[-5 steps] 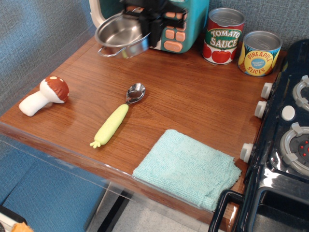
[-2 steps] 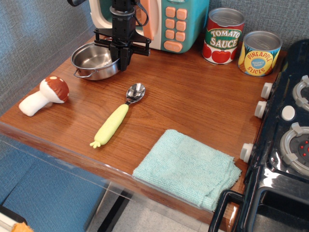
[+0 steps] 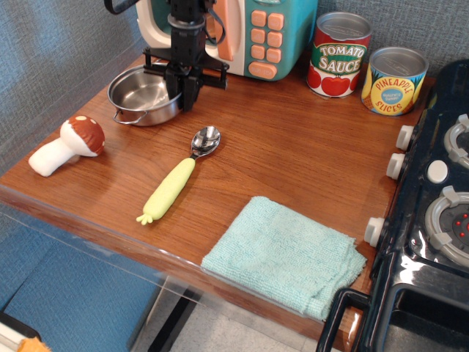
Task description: Move the pot to the left edge by the microwave
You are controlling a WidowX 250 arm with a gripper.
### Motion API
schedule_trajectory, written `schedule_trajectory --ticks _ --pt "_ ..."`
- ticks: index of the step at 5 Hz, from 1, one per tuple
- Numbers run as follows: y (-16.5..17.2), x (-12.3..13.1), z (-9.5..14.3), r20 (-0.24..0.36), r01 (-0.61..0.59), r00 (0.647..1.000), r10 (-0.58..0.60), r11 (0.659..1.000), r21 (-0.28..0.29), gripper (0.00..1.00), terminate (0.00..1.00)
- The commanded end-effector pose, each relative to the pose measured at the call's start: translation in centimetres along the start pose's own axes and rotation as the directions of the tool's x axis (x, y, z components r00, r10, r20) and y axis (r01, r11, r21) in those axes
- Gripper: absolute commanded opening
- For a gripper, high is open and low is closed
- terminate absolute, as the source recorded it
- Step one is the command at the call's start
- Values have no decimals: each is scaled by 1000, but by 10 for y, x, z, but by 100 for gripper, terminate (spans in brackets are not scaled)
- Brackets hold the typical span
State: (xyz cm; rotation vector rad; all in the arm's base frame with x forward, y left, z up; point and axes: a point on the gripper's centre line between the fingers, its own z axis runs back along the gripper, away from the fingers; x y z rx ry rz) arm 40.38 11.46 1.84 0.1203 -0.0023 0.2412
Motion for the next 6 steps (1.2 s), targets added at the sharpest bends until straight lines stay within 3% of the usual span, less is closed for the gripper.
schedule_trajectory --ticks 1,3,6 --pt "10 1 74 181 -2 984 2 1000 0 100 0" --pt "5 -10 101 218 -12 976 13 1000 -9 100 0" --pt "2 -13 102 212 3 977 1 1000 -17 100 0"
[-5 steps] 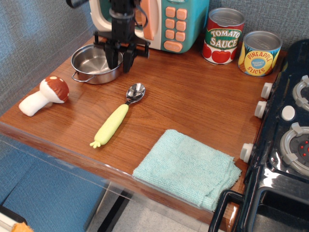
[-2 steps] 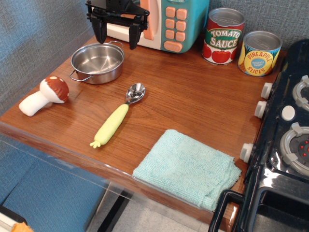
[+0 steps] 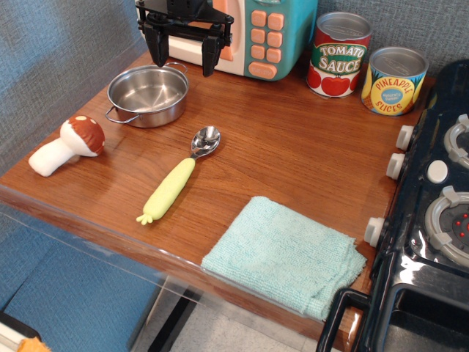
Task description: Move the pot to the left edge by the microwave
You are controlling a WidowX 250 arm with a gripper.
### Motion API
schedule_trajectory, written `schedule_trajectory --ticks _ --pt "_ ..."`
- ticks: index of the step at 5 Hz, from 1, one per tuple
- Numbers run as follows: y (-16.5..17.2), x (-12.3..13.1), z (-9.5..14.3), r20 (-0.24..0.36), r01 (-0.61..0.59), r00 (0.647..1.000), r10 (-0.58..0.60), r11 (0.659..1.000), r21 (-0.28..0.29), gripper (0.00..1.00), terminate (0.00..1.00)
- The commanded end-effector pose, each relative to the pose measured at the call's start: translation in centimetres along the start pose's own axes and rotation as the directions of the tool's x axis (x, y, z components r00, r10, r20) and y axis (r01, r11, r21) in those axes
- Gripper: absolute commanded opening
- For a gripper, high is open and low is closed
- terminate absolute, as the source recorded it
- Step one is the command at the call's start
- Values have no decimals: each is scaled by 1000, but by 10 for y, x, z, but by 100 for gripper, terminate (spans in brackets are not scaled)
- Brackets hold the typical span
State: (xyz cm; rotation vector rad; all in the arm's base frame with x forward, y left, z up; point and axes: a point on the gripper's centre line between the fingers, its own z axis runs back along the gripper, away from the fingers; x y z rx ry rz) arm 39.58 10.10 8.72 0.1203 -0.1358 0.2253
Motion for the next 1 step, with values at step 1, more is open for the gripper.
schedule_trajectory --ticks 1 --pt "4 1 32 81 -6 997 6 1000 0 100 100"
